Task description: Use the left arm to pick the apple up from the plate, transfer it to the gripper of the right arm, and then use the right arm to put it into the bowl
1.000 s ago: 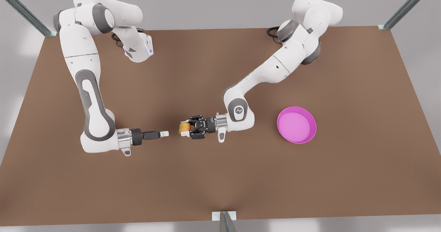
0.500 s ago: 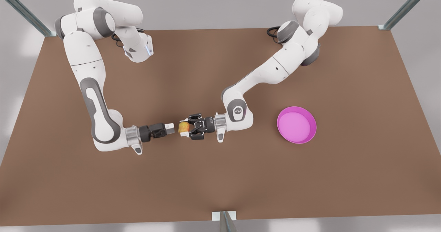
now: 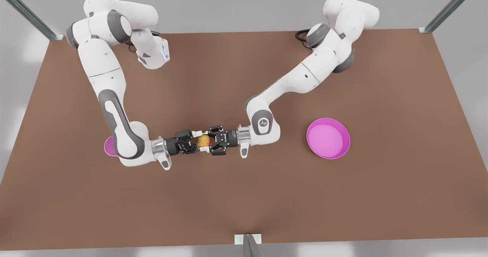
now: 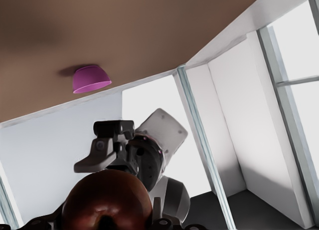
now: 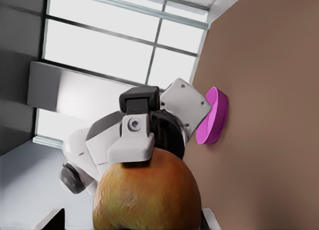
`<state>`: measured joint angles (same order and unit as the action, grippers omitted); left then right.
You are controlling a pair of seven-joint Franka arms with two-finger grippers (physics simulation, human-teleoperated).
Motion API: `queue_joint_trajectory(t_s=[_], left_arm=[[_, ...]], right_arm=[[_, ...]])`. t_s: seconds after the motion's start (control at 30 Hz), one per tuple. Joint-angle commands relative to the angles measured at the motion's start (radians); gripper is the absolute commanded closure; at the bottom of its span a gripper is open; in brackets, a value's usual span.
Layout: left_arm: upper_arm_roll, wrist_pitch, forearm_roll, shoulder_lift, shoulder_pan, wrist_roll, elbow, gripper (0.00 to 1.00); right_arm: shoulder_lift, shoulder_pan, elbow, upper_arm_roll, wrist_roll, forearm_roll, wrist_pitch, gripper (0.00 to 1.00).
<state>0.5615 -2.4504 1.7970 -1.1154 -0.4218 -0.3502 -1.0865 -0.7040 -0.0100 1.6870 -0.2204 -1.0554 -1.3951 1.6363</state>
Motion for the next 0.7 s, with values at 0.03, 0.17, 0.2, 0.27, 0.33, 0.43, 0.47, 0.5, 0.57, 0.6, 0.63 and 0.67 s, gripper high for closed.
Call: queue_joint_trajectory(t_s=[0.03, 0.17, 0.2, 0.27, 0.33, 0.43, 0.47, 0.5, 0.57, 0.6, 0.63, 0.67], left_arm=[[0.000, 0.002, 0.007, 0.002, 0.000, -0.010, 0.000, 0.31], [-0.002, 0.002, 0.007, 0.002, 0.000, -0.010, 0.000, 0.31], [-0.002, 0.002, 0.007, 0.002, -0.002, -0.010, 0.000, 0.31], [-0.002, 0.004, 0.007, 0.002, -0.002, -0.010, 0.000, 0.31], [-0.002, 0.004, 0.004, 0.002, -0.002, -0.010, 0.000, 0.31], [-0.002, 0.004, 0.004, 0.002, -0.002, -0.010, 0.000, 0.31], [-0.003, 0.004, 0.004, 0.002, -0.002, -0.010, 0.000, 0.31], [-0.003, 0.004, 0.004, 0.002, -0.003, -0.010, 0.000, 0.31], [-0.003, 0.004, 0.004, 0.002, -0.003, -0.010, 0.000, 0.25], [-0.005, 0.004, 0.004, 0.002, -0.003, -0.010, 0.000, 0.25], [-0.005, 0.004, 0.004, 0.002, -0.003, -0.010, 0.000, 0.16], [-0.005, 0.004, 0.004, 0.002, -0.003, -0.010, 0.000, 0.00]], right_arm=[[0.000, 0.012, 0.000, 0.000, -0.248, -0.035, 0.017, 0.00], [-0.002, 0.021, 0.002, 0.000, -0.248, -0.038, 0.017, 0.00], [-0.002, 0.021, 0.002, 0.000, -0.248, -0.038, 0.017, 0.00], [-0.003, 0.022, 0.002, 0.000, -0.248, -0.038, 0.019, 0.01], [-0.003, 0.024, 0.002, 0.000, -0.247, -0.038, 0.023, 0.12], [-0.003, 0.024, 0.002, 0.000, -0.248, -0.038, 0.027, 0.26], [-0.005, 0.025, 0.002, 0.000, -0.247, -0.038, 0.027, 0.28], [-0.005, 0.025, 0.002, 0.000, -0.247, -0.039, 0.027, 0.30], [-0.005, 0.025, 0.000, 0.000, -0.247, -0.039, 0.027, 0.31], [-0.005, 0.025, 0.000, 0.000, -0.247, -0.039, 0.028, 0.31], [-0.005, 0.030, 0.000, 0.000, -0.247, -0.039, 0.028, 0.31], [-0.003, 0.030, -0.001, 0.000, -0.247, -0.039, 0.028, 0.31]])
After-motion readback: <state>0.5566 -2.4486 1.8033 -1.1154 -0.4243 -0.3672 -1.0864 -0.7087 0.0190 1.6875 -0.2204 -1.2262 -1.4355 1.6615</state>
